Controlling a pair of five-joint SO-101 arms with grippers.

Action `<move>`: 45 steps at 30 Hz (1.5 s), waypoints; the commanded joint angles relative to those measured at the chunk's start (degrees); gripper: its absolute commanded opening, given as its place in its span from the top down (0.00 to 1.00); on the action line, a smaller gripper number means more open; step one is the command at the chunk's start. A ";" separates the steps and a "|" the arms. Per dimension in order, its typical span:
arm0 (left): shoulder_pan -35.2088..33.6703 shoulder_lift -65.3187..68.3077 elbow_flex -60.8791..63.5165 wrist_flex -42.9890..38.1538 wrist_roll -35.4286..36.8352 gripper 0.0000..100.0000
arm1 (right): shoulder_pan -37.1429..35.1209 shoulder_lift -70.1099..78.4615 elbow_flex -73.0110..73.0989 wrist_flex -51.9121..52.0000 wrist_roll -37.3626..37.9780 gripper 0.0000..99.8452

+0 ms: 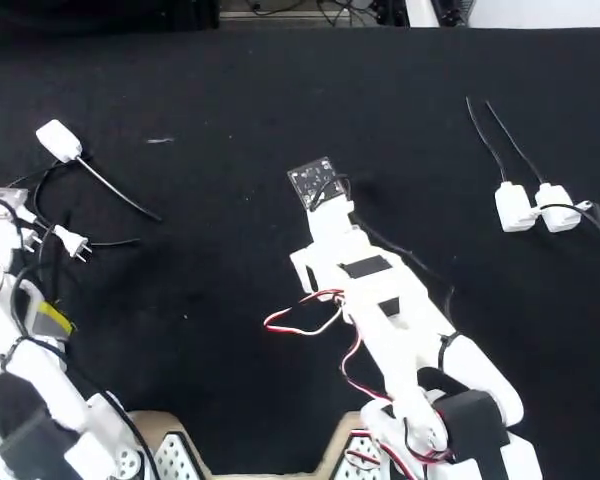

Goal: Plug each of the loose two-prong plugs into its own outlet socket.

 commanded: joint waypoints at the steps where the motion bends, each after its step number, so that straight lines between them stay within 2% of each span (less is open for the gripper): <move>1: -3.12 2.46 2.42 -8.70 -1.23 0.73 | -0.97 0.22 -0.75 -0.88 0.00 0.95; 7: -5.93 7.38 7.16 -16.26 -8.26 0.73 | -0.97 0.22 -0.75 -0.88 0.00 0.95; 14: -4.09 9.49 14.46 -19.87 -8.18 0.73 | -0.97 0.22 -0.75 -0.88 0.00 0.95; 16: -1.54 9.05 16.57 -19.60 -4.13 0.77 | -0.97 0.22 -0.75 -0.88 0.00 0.95; 20: 5.14 5.63 18.24 -17.58 8.70 0.96 | -0.53 0.13 -0.75 -0.88 0.00 0.95; 21: 6.64 4.40 18.07 -15.82 12.22 0.98 | 0.00 0.04 -0.75 -0.88 0.00 0.95; 23: 9.71 1.32 17.19 -10.99 18.11 0.94 | 1.67 -0.22 -0.75 -0.88 0.00 0.95; 27: 16.84 -6.86 13.49 -2.29 26.55 0.97 | 6.15 -0.22 -1.19 -0.97 -0.44 0.95; 31: 26.42 -15.74 11.21 1.49 32.62 0.96 | 10.02 -0.22 -1.36 -1.23 -2.02 0.95; 34: 36.70 -20.31 11.65 1.41 36.22 0.96 | 13.54 -0.31 -2.07 -1.05 -7.12 0.95; 38: 48.92 -22.15 11.74 -1.23 42.37 0.96 | 17.23 -0.22 -2.42 -1.05 -9.41 0.95; 42: 56.22 -20.48 14.11 -8.70 46.07 0.95 | 17.32 -0.22 -2.33 -1.14 -9.32 0.95; 45: 59.30 -16.79 16.40 -12.84 46.24 0.87 | 17.32 -0.22 -2.33 -1.32 -9.14 0.95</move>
